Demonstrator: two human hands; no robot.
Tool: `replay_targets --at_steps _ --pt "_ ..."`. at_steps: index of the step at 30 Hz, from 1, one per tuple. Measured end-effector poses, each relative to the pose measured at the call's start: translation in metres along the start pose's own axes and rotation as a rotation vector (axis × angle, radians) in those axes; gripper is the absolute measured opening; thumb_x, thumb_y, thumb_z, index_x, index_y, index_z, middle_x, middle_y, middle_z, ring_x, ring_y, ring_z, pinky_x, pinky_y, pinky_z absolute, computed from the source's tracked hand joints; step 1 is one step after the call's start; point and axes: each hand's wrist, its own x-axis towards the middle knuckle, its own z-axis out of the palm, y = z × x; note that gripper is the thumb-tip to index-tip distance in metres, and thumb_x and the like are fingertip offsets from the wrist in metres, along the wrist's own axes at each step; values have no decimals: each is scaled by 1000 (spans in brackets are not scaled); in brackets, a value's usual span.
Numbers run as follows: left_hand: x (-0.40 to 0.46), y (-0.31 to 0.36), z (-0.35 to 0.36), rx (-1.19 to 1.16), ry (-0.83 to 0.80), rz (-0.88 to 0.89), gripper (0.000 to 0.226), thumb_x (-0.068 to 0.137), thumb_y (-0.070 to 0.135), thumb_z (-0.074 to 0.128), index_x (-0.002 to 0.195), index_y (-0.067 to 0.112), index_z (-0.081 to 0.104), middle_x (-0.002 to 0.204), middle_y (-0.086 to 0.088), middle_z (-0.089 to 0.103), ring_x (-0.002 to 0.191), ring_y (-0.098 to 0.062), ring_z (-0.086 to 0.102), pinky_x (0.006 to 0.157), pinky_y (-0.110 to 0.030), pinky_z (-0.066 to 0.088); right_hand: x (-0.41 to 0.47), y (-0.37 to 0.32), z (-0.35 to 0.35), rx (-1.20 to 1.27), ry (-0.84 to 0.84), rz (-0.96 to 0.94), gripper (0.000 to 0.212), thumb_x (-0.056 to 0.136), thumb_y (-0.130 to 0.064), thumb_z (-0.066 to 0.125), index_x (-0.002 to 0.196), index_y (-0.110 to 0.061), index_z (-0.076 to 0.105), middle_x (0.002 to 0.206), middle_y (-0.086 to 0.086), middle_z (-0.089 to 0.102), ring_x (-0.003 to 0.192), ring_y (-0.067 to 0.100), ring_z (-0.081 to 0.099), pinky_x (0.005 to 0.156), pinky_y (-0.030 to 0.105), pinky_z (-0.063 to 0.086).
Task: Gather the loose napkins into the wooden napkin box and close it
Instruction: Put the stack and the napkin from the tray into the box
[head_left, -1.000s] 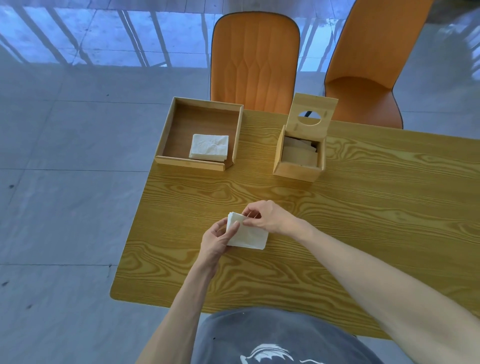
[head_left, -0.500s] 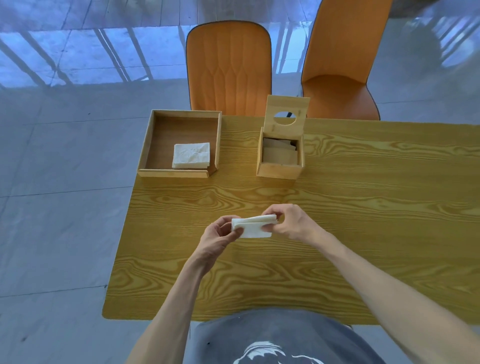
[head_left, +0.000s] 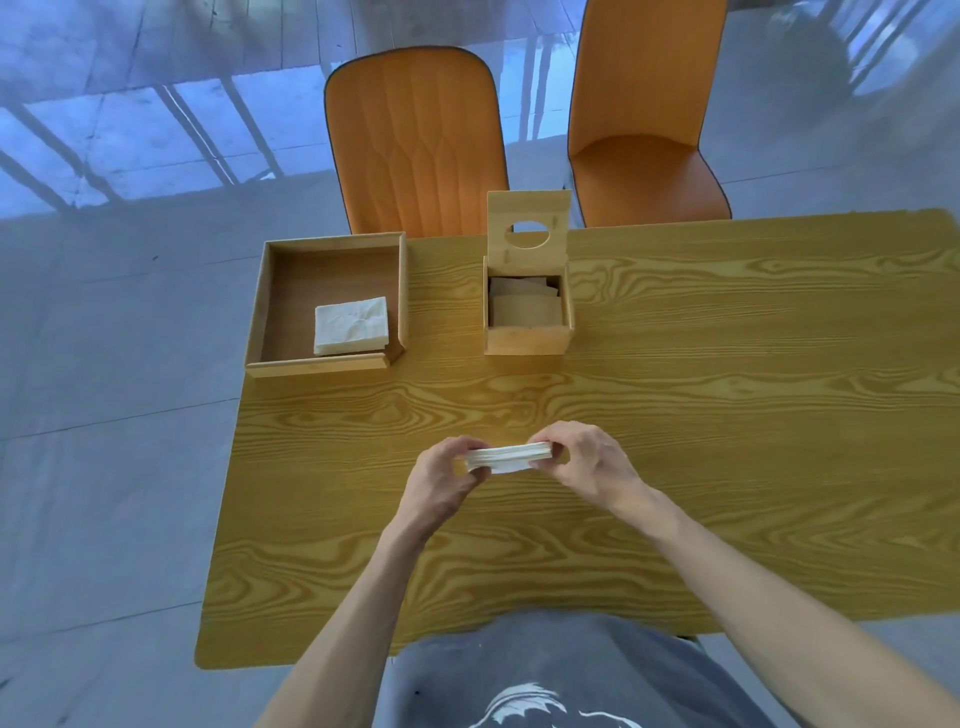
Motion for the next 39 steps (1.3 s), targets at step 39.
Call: replay_targets --at_steps 39 --pt "159 123 -26 57 278 -8 30 93 43 59 113 22 66 102 0 71 91 -16 64 81 -34 53 151 28 -93 136 253 231 31 93 -40 60 114 -17 67 101 3 72 85 14 65 74 31 53"
